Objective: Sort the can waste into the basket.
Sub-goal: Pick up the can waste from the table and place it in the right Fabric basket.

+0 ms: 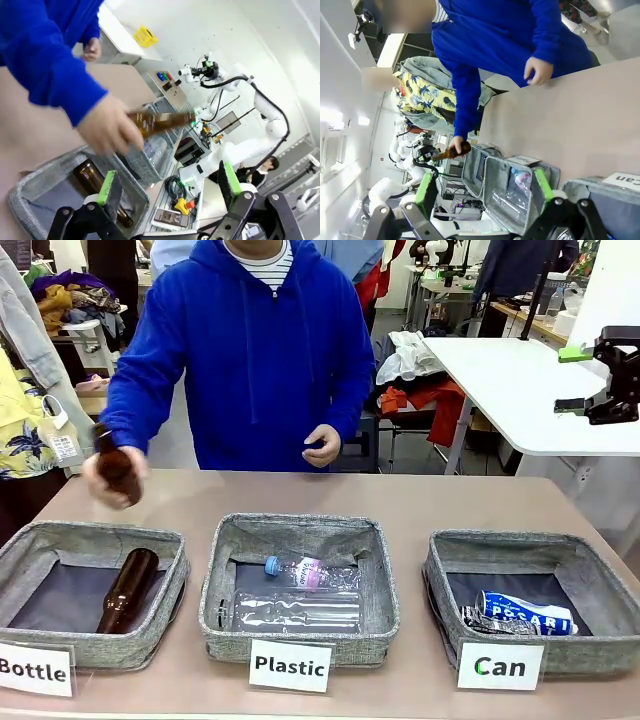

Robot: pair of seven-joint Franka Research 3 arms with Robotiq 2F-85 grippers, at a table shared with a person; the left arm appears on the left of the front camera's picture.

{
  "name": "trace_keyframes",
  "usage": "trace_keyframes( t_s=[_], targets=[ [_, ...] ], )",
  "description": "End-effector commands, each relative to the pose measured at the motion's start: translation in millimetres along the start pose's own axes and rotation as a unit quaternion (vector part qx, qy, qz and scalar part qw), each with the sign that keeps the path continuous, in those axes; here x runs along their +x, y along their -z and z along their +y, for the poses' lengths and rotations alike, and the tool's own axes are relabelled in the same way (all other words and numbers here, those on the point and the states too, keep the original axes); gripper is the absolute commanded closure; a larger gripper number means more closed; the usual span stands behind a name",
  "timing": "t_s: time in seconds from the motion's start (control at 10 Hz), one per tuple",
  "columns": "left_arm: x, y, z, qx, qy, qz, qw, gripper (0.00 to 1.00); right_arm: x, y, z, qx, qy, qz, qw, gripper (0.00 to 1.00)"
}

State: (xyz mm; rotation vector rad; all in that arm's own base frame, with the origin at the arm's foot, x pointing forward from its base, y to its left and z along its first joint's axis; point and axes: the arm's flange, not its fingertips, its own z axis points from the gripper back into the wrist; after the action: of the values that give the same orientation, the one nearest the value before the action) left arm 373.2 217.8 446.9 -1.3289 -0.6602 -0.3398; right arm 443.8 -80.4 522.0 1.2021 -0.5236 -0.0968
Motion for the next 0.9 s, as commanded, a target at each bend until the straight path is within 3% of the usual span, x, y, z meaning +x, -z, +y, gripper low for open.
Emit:
trace_keyframes(
  t_s=[0.0, 0.3, 0.5, 0.8],
  targets=[
    [18.2, -50.4, -62.0, -0.024, 0.038, -0.047, 0.998, 0.00, -0.1, -1.0, 0.8, 0.005, 0.000, 0.000, 1.000, 0.00],
    [34.4, -132.9, -97.1, 0.039, 0.077, -0.163, 0.983, 0.00, -0.1, -1.0, 0.8, 0.005, 0.000, 0.000, 1.000, 0.00],
    [25.0, -157.1, -100.6, 0.037, 0.081, -0.207, 0.974, 0.00, -0.1, -1.0, 0.8, 0.005, 0.000, 0.000, 1.000, 0.00],
    [21.3, -149.2, -107.9, 0.034, 0.094, -0.193, 0.976, 0.00, -0.1, -1.0, 0.8, 0.005, 0.000, 0.000, 1.000, 0.00]
  ],
)
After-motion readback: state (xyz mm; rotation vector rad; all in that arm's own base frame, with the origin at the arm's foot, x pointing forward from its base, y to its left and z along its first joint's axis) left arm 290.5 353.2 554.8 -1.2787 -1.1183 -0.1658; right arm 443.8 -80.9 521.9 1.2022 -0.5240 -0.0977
